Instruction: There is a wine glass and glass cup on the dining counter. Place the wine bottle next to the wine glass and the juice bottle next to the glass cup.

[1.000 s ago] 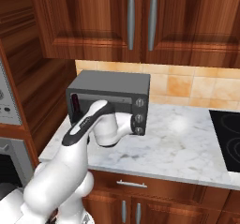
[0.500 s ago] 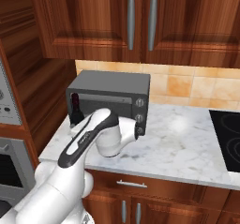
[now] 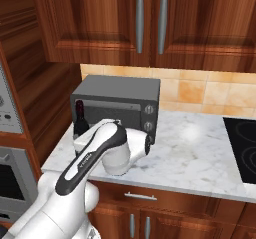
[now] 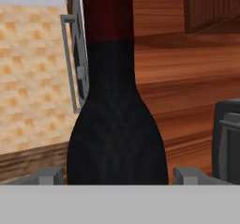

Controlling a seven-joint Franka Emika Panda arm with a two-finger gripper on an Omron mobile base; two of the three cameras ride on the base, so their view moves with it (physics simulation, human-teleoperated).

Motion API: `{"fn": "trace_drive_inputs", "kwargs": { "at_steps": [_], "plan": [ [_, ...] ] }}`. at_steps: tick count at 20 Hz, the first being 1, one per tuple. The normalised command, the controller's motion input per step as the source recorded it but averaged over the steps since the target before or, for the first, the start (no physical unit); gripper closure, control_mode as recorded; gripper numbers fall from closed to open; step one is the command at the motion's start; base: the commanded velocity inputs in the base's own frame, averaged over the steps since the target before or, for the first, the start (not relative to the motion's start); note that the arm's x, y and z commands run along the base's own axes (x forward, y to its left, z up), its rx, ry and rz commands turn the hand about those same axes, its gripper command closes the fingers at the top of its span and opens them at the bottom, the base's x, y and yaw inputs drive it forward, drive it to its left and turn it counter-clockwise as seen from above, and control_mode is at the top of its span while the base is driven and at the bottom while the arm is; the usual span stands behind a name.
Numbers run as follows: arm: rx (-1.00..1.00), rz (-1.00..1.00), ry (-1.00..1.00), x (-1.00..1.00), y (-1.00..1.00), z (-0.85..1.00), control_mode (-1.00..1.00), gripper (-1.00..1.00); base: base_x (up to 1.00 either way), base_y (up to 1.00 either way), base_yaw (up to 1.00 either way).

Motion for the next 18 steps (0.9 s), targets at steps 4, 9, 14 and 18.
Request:
{"fn": "trace_drive_inputs", "kwargs": {
  "at_steps": [4, 9, 14, 18],
  "plan": [
    [0.00, 0.00, 0.00, 0.00, 0.00, 0.00, -1.00, 1.00, 0.00, 0.00, 0.00],
    [0.00, 0.00, 0.00, 0.00, 0.00, 0.00, -1.00, 1.00, 0.00, 0.00, 0.00],
    [0.00, 0.00, 0.00, 0.00, 0.00, 0.00, 1.00, 1.00, -0.12, 0.00, -0.01],
    [0.00, 0.00, 0.00, 0.00, 0.00, 0.00, 1.00, 1.00, -0.52, 0.00, -0.07]
  ]
}}
